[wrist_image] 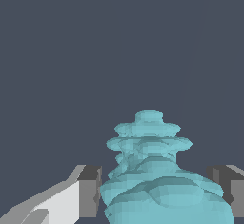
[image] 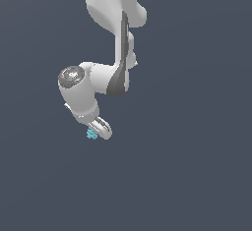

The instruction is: Pick up the object and move it to a goal position.

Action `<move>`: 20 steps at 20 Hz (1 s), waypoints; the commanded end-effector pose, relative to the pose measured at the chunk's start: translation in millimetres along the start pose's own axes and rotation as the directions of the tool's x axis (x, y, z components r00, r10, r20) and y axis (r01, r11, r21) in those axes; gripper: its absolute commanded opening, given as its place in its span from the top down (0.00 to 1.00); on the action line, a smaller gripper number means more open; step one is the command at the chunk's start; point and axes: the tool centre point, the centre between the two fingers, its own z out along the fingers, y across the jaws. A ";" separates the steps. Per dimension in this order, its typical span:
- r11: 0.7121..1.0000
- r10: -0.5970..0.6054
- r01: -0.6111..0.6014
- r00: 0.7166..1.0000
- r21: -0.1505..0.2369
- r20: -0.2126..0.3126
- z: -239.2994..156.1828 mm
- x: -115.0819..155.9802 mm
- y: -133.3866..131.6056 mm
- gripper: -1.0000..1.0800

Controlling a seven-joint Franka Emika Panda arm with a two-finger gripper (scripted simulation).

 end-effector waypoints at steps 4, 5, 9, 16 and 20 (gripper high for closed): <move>1.000 0.000 0.000 1.000 0.001 0.000 -28.1 -24.2 23.3 1.00; 1.000 0.000 0.000 1.000 0.001 0.000 -33.6 -28.9 27.9 1.00; 1.000 0.000 0.000 1.000 0.001 0.000 -55.5 -47.2 45.8 1.00; 1.000 0.000 0.000 1.000 0.001 0.000 -86.7 -72.0 70.9 1.00; 1.000 0.000 0.000 1.000 0.001 0.000 -99.2 -81.2 80.6 1.00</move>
